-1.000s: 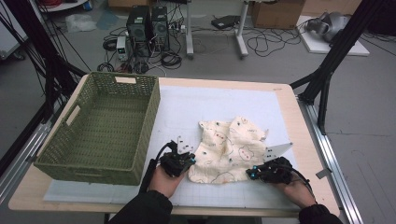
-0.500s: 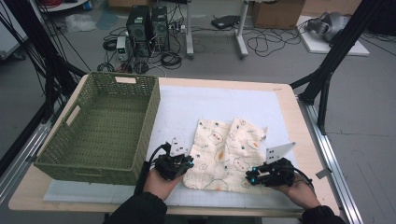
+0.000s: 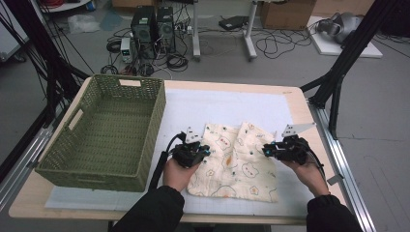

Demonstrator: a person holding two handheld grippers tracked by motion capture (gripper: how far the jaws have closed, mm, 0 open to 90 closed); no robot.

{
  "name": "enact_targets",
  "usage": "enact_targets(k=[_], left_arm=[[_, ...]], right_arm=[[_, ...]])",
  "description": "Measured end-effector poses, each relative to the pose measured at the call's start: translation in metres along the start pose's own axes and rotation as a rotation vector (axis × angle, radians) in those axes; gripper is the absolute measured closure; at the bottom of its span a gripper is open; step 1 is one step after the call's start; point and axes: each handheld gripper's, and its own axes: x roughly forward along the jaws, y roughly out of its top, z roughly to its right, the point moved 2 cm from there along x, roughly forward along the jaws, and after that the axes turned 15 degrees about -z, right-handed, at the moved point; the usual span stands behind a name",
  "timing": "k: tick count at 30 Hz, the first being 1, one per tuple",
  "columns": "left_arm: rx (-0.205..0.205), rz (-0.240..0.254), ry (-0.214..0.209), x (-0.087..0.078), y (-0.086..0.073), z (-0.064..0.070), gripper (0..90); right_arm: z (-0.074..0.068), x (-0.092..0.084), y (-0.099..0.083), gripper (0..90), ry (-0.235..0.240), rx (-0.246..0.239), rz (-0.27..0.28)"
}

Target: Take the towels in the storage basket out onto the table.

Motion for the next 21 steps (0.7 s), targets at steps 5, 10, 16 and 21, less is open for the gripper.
enact_targets(k=[5, 10, 16, 21], left_arm=[[-0.023, -0.006, 0.035, 0.018, 0.014, -0.005, 79.8], [-0.071, -0.022, 0.114, 0.032, 0.019, -0.016, 82.3], [-0.102, -0.104, 0.214, 0.044, 0.016, -0.024, 68.3], [-0.065, -0.102, 0.249, 0.047, 0.018, -0.017, 87.6]], right_arm=[[0.023, 0.007, 0.007, 68.2, -0.056, 0.07, 0.003], [0.036, 0.018, 0.006, 65.8, -0.072, 0.126, -0.012], [0.04, 0.033, 0.005, 77.1, -0.095, 0.129, -0.076], [0.039, 0.035, 0.012, 88.6, -0.095, 0.098, -0.115]])
